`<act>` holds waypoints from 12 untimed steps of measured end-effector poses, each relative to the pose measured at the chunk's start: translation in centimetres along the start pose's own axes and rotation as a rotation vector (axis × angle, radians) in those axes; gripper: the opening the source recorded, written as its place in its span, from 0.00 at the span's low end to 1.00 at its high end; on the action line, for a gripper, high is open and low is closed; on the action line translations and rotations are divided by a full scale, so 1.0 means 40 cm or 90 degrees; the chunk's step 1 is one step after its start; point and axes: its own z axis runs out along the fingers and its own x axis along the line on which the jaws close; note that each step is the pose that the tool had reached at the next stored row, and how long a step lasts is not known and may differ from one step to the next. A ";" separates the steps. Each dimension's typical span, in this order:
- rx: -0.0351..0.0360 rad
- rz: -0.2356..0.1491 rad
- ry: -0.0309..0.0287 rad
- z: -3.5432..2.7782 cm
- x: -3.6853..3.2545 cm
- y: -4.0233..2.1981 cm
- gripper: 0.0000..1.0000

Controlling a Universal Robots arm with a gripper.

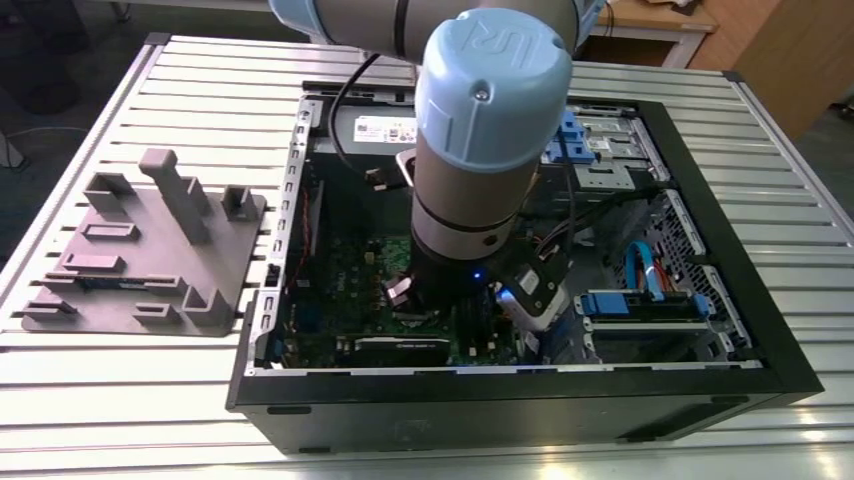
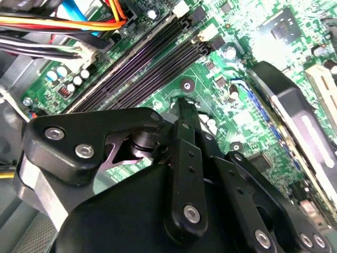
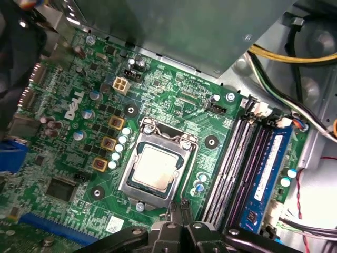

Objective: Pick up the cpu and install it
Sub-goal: 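Install the first cpu locking lever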

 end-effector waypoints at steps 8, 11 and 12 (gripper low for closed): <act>-0.0001 0.000 0.0006 -0.002 -0.002 0.008 0.10; -0.0002 0.000 0.0004 0.001 -0.005 0.029 0.10; -0.0001 0.000 0.0003 0.002 -0.003 0.037 0.10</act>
